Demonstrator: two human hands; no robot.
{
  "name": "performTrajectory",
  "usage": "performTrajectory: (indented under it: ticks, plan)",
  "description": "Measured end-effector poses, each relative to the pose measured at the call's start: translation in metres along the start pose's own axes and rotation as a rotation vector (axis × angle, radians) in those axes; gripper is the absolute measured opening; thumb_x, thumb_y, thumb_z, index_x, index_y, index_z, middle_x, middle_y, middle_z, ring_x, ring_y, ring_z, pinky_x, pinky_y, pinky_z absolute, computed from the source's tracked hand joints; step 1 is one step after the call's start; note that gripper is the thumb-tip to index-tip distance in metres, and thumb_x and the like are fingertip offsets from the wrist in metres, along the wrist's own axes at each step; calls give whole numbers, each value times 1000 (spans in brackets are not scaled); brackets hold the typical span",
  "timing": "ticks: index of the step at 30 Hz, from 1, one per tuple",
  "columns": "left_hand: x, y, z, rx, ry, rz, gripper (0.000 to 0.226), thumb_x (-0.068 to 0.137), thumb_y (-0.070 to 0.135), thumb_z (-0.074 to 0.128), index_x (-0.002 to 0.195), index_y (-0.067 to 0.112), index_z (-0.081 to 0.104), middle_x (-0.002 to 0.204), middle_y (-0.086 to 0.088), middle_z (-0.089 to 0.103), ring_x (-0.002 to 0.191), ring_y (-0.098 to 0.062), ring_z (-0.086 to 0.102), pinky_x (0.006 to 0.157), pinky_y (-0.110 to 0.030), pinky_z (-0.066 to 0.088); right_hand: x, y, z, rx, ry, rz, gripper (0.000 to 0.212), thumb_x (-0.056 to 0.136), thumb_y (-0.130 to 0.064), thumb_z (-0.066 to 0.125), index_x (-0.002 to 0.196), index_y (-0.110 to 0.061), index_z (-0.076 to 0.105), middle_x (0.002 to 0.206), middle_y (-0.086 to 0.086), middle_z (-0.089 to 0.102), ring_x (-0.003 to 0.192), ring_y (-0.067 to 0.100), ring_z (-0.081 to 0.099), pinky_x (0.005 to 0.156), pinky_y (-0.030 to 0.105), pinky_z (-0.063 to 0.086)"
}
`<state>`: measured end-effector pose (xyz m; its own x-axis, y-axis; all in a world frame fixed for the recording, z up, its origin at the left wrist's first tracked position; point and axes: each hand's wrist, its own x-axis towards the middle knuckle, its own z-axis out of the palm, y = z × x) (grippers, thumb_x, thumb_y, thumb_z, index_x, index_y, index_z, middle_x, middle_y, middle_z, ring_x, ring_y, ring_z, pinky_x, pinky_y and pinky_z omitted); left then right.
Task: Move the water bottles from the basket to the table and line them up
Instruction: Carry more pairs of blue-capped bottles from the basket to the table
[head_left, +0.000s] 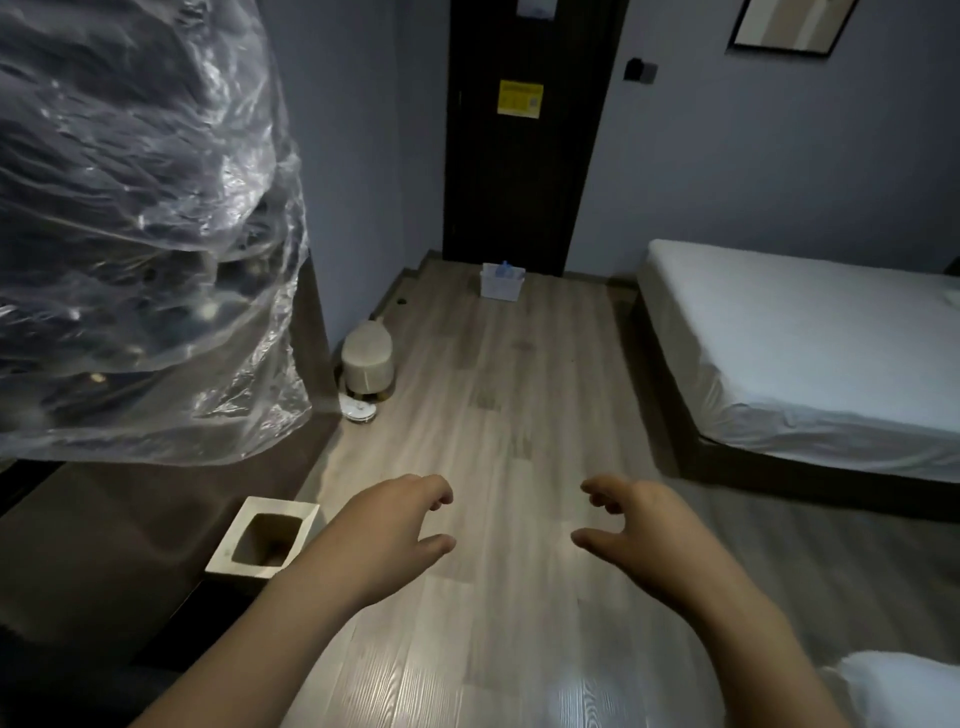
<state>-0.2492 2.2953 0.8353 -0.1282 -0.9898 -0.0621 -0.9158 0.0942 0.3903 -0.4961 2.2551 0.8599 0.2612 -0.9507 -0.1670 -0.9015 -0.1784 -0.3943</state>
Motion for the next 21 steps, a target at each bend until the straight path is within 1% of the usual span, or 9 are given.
performTrajectory:
  ticks: [4, 7, 11, 15, 21]
  plan:
    - [66, 0, 0, -19, -5, 28, 39, 87, 43, 58, 123, 32, 48, 121, 15, 55, 108, -5, 53, 87, -21, 42, 53, 19, -14, -11, 16, 26, 64, 83, -40, 69, 141, -25, 44, 131, -6, 58, 116, 11, 56, 94, 25, 45]
    - [122, -5, -3, -32, -4, 34, 44, 87, 44, 57, 128, 33, 45, 123, 17, 55, 111, -5, 52, 88, -21, 42, 102, 28, -26, -22, 22, 38, 67, 84, -41, 68, 143, -27, 40, 132, -7, 57, 118, 10, 55, 96, 26, 46]
    - [202, -20, -15, -35, -11, 59, 46, 87, 44, 57, 130, 32, 45, 125, 16, 55, 114, -6, 52, 89, -22, 43, 176, 32, -46, -45, 33, 50, 67, 84, -41, 68, 143, -27, 41, 131, -6, 58, 117, 11, 55, 97, 28, 47]
    - [280, -35, -36, -23, -5, 73, 48, 87, 44, 58, 132, 31, 45, 125, 15, 55, 114, -7, 52, 91, -23, 43, 245, 31, -67, -34, 30, 85, 68, 84, -40, 68, 144, -30, 39, 132, -8, 57, 117, 9, 55, 97, 26, 48]
    - [394, -44, -57, -16, -8, 92, 49, 86, 45, 59, 130, 30, 46, 123, 15, 56, 113, -8, 54, 92, -25, 44, 344, 46, -95, -16, 48, 108, 69, 84, -38, 68, 145, -31, 36, 133, -7, 56, 115, 9, 57, 93, 24, 48]
